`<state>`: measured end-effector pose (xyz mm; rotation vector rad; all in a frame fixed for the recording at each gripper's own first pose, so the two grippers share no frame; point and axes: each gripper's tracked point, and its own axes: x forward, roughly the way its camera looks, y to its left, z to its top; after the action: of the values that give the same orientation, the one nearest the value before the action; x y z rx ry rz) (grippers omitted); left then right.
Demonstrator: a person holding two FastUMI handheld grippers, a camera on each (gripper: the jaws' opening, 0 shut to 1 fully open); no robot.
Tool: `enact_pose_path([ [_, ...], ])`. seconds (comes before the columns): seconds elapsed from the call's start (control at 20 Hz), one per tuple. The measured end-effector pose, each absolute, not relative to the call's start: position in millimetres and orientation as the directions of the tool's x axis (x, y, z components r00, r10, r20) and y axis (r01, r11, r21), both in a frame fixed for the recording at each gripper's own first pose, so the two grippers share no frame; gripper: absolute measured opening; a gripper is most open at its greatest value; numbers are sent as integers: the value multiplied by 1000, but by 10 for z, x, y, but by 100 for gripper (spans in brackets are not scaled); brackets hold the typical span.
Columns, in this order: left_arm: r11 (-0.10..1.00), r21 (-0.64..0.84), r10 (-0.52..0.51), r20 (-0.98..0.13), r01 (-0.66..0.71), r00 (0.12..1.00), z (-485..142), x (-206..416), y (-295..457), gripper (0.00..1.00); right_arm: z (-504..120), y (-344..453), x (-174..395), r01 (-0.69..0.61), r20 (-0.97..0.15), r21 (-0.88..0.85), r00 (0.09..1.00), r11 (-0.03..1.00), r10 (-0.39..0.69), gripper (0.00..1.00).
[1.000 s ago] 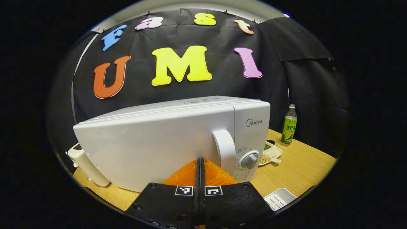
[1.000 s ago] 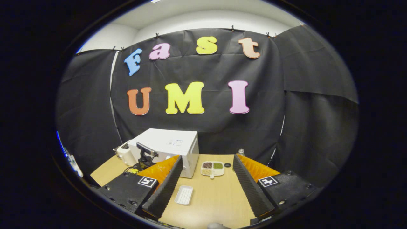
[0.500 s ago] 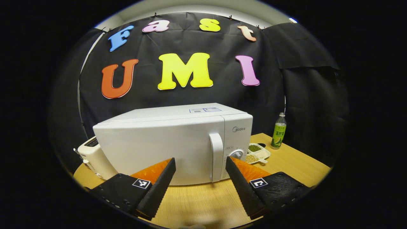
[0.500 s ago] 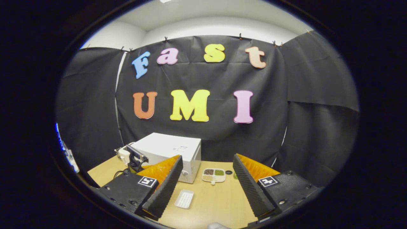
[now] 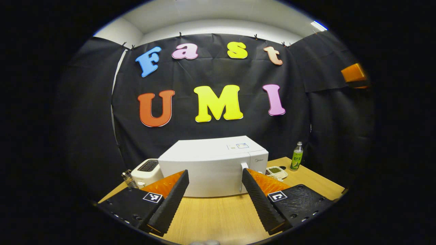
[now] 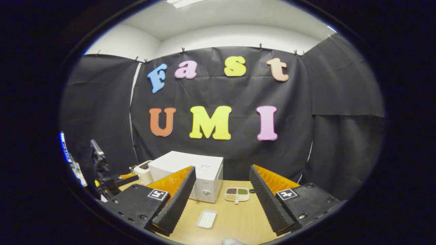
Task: Open the microwave oven with the left hand, put the food in, and close the microwave oven.
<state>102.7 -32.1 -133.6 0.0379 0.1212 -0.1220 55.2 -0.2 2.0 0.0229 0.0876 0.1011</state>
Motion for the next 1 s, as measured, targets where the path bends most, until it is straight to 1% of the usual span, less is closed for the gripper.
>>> enact_pose_path([
  [0.05, 993, 25, -110, -115, 113, 987, -1196, 922, -242, 96, 7, 31, 540, -99, -88, 22, 991, 995, 100, 92],
  [0.2, 998, -6, -61, -82, 61, 995, -780, 625, 47, 96, -61, 147, 495, -97, -88, 10, 991, 995, 97, 93],
  [0.25, 999, -8, -39, -70, 39, 997, -654, 525, 152, 96, -67, 212, 457, -105, -89, 15, 990, 994, 106, 100],
  [0.3, 1000, -3, -18, -57, 18, 998, -544, 444, 257, 96, -86, 264, 438, -105, -89, 18, 990, 994, 106, 92],
  [0.4, 1000, 8, 10, -39, -9, 999, -384, 299, 417, 96, -119, 322, 387, -104, -93, 20, 990, 994, 106, 93],
  [0.65, 1000, 7, 4, 0, -4, 1000, -203, 121, 533, 96, -157, 427, 277, -89, -102, 33, 991, 995, 92, 92],
  [0.7, 1000, 9, 3, 3, -3, 1000, -187, 107, 546, 96, -142, 445, 254, -88, -98, 38, 991, 995, 91, 100],
  [0.75, 1000, 9, 0, 11, 0, 1000, -158, 86, 545, 96, -124, 454, 233, -85, -95, 36, 992, 996, 88, 100],
  [0.8, 1000, 5, -4, 12, 4, 1000, -162, 84, 544, 96, -126, 445, 212, -80, -92, 30, 992, 996, 82, 92],
  [0.85, 1000, 2, -10, 15, 10, 1000, -170, 76, 536, 96, -105, 447, 190, -77, -87, 28, 993, 997, 79, 100],
  [0.95, 1000, 5, -15, 17, 15, 1000, -151, 73, 546, 96, -66, 458, 139, -75, -75, 30, 994, 997, 77, 100],
  [1.0, 1000, 8, -15, 19, 15, 1000, -151, 64, 553, 96, -53, 458, 120, -71, -73, 29, 995, 997, 73, 92],
])
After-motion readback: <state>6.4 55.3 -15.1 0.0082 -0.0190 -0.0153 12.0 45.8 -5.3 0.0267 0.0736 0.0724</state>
